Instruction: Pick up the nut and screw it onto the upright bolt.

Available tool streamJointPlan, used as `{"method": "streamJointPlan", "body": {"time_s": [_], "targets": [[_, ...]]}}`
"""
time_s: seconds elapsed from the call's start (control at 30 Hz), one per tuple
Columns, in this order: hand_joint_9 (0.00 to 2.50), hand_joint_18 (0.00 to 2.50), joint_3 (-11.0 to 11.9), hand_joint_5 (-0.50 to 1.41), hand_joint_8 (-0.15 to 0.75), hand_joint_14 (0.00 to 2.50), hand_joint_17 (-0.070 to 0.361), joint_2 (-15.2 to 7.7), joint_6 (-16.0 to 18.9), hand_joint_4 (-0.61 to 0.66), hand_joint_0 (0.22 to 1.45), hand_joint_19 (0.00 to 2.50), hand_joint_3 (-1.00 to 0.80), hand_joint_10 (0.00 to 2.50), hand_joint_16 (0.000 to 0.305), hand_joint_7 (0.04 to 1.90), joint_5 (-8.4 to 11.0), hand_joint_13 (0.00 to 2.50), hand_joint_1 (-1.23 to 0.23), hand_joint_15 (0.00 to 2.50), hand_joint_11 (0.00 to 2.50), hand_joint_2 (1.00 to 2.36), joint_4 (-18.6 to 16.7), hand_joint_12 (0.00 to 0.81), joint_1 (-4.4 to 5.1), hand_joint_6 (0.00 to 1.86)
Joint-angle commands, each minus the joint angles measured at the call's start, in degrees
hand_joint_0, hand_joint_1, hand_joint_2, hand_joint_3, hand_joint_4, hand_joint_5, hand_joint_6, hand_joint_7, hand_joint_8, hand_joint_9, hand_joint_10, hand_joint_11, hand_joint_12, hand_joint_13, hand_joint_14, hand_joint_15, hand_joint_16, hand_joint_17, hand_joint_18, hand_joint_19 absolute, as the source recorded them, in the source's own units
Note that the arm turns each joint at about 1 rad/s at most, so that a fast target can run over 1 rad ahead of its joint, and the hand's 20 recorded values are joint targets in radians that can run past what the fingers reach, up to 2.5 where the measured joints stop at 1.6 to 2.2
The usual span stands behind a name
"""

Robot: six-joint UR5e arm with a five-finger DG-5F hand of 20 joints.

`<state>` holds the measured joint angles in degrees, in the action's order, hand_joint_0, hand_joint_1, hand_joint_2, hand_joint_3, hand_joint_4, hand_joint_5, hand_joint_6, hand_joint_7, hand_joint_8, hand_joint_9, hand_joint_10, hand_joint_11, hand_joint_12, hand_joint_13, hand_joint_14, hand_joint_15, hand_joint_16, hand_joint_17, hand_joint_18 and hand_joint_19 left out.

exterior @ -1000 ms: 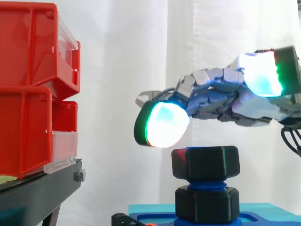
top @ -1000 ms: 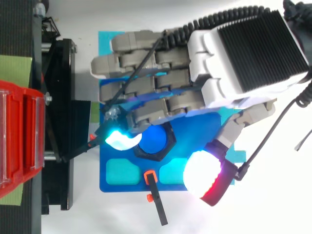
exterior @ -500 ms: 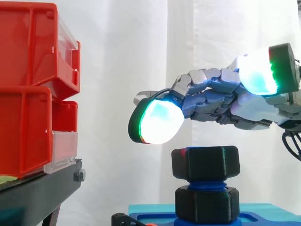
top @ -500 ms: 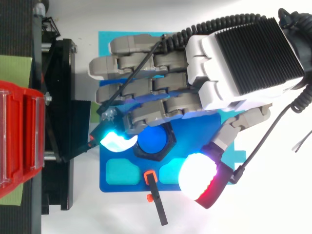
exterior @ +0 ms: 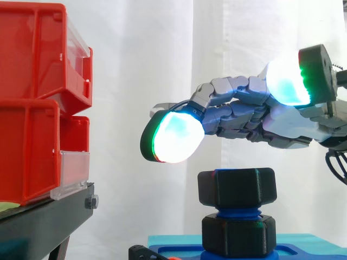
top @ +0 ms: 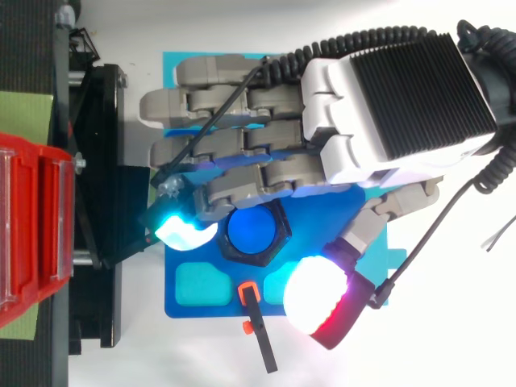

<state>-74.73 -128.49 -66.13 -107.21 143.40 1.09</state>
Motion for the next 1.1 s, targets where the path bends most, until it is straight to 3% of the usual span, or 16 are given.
{"method": "streamJointPlan", "body": {"time_s": [0.0, 1.07], "targets": [[0.27, 0.00, -0.1, -0.15, 0.180, 0.00, 0.084, 0.0, 0.0, 0.18, 0.47, 0.00, -0.50, 0.00, 0.037, 0.67, 0.43, 0.00, -0.06, 0.00, 0.00, 1.00, 0.1, 0.288, 0.22, 0.50], [0.28, 0.00, -0.1, -0.15, 0.188, 0.00, 0.081, -0.1, -0.8, 0.19, 0.47, 0.00, -0.50, 0.00, 0.036, 0.70, 2.27, 0.00, -0.09, 0.00, 0.00, 1.00, 2.5, 0.287, 1.10, 0.50]]}}
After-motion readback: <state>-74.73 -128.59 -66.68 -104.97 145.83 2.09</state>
